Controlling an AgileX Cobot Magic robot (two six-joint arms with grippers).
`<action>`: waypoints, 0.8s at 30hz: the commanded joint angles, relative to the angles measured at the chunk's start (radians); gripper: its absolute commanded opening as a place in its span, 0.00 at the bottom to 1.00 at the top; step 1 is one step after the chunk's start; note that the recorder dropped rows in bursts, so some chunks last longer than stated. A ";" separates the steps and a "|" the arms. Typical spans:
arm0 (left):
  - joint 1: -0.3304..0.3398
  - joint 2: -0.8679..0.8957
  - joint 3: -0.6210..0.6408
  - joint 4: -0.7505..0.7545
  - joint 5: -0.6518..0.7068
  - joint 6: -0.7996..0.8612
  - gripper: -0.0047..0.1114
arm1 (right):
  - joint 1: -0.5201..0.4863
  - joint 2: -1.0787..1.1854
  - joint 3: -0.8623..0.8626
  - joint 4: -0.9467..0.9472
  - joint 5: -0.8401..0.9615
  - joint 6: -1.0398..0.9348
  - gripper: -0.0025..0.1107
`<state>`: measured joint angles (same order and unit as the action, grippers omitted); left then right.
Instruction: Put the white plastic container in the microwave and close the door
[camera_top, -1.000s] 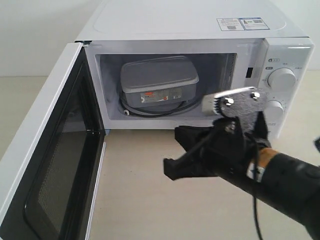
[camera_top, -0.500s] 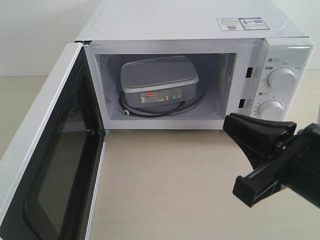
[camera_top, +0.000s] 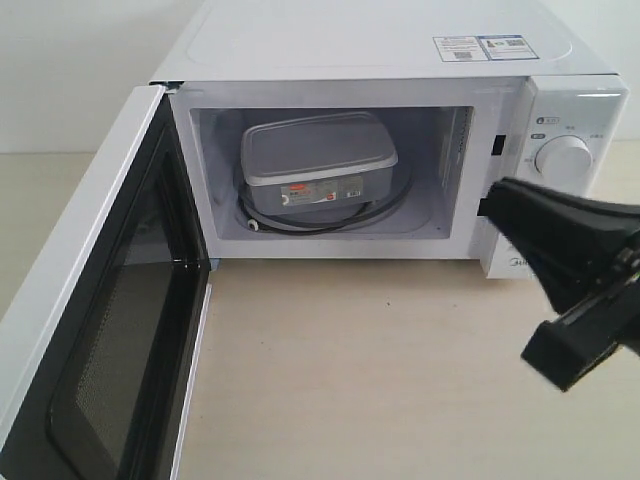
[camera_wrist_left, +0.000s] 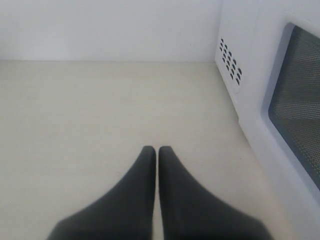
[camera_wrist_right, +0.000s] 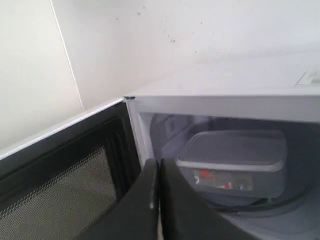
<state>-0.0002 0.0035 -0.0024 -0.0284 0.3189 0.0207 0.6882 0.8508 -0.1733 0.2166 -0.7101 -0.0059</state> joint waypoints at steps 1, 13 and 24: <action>-0.009 -0.003 0.002 -0.012 -0.004 -0.007 0.08 | -0.225 -0.180 0.005 0.011 0.041 0.102 0.02; -0.009 -0.003 0.002 -0.012 -0.004 -0.007 0.08 | -0.638 -0.734 0.078 -0.082 0.796 -0.116 0.02; -0.009 -0.003 0.002 -0.012 -0.004 -0.007 0.08 | -0.638 -0.755 0.173 -0.091 0.810 -0.065 0.02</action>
<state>-0.0002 0.0035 -0.0024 -0.0284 0.3189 0.0207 0.0584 0.1110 -0.0024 0.1383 0.0837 -0.0711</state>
